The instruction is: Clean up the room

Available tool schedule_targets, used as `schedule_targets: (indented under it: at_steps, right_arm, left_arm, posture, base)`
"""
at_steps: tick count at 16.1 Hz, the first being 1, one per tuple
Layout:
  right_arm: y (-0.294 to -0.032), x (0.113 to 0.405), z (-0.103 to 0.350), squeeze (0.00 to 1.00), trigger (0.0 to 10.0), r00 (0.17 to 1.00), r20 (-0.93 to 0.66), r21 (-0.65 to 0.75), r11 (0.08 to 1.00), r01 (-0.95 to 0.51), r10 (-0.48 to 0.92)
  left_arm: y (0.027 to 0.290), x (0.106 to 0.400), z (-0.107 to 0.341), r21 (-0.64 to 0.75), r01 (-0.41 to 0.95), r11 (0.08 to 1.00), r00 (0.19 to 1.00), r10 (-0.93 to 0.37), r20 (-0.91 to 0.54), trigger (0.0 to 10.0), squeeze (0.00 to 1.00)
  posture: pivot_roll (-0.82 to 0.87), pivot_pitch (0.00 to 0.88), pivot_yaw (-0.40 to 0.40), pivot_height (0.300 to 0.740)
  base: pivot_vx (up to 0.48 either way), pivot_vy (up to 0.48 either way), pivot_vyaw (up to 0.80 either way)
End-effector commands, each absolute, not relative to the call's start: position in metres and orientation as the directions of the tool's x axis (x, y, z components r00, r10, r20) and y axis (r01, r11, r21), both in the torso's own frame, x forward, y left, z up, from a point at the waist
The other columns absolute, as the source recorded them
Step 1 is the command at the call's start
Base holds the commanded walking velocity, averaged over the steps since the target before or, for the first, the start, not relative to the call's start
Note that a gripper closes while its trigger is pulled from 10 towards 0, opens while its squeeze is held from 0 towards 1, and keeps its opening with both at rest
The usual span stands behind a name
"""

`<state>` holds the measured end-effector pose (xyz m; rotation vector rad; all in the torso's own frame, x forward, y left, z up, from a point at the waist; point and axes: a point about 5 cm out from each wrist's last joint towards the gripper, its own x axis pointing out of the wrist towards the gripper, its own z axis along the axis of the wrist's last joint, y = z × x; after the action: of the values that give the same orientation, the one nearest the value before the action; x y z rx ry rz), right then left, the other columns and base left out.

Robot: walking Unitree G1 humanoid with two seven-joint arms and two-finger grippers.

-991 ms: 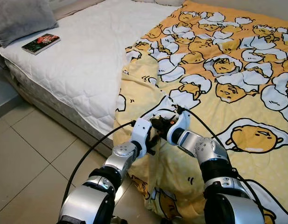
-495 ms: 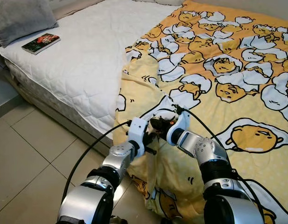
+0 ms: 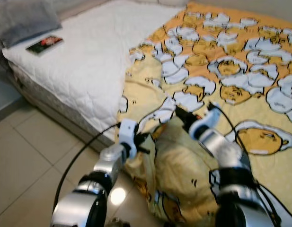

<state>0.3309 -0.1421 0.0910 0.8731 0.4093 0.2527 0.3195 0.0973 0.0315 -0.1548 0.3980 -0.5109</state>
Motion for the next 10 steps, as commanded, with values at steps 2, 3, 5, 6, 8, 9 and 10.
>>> schedule_targets:
  at_steps: [2, 3, 5, 6, 8, 9, 10]
  right_arm:
    - [-0.147, 0.321, 0.100, 1.00, 10.0, 0.868, -0.207, 0.731, 0.661, -0.170, 0.452]
    - [-0.141, 0.311, 0.102, 1.00, 10.0, 0.815, -0.213, 0.637, 0.709, -0.302, 0.538]
    - [-0.131, 0.295, 0.107, 0.00, 10.0, 0.721, -0.238, 0.456, 0.730, -0.509, 0.651]
    - [-0.129, 0.286, 0.111, 0.00, 10.0, 0.682, -0.228, 0.385, 0.707, -0.593, 0.695]
    - [-0.123, 0.272, 0.121, 0.00, 10.0, 0.588, -0.201, 0.298, 0.621, -0.725, 0.783]
    - [-0.121, 0.268, 0.123, 0.00, 10.0, 0.554, -0.206, 0.268, 0.591, -0.761, 0.807]
    - [-0.117, 0.265, 0.126, 0.00, 10.0, 0.522, -0.212, 0.214, 0.561, -0.800, 0.826]
  left_arm:
    - [0.122, 0.326, 0.043, -0.224, 0.371, 0.901, 0.876, -0.420, -0.236, 0.0, 0.00]
    - [0.139, 0.328, 0.050, -0.211, 0.324, 0.922, 0.911, -0.364, -0.194, 0.0, 0.00]
    - [0.167, 0.326, 0.061, -0.194, 0.258, 0.946, 0.948, -0.287, -0.137, 0.0, 0.00]
    - [0.188, 0.320, 0.067, -0.180, 0.189, 0.965, 0.970, -0.212, -0.117, 0.0, 0.00]
    - [0.220, 0.304, 0.072, -0.143, 0.075, 0.987, 0.989, -0.092, -0.114, 0.0, 0.00]
    - [0.229, 0.297, 0.072, -0.132, 0.034, 0.991, 0.992, -0.050, -0.120, 0.0, 0.00]
    - [0.245, 0.287, 0.072, -0.111, -0.028, 0.993, 0.990, 0.012, -0.143, 0.0, 0.00]
  posture:
    - [-0.20, 0.000, 0.048, 0.740]
    - [-0.19, 0.000, 0.046, 0.740]
    - [-0.17, 0.000, 0.043, 0.740]
    - [-0.15, 0.000, 0.041, 0.740]
    - [-0.14, 0.000, 0.041, 0.740]
    - [-0.12, 0.000, 0.039, 0.740]
    - [-0.11, 0.000, 0.040, 0.740]
  base:
    - [0.000, 0.000, 0.00]
    - [0.000, 0.000, 0.00]
    - [0.000, 0.000, 0.00]
    - [0.000, 0.000, 0.00]
    - [0.000, 0.000, 0.00]
    - [0.000, 0.000, 0.00]
    - [0.000, 0.000, 0.00]
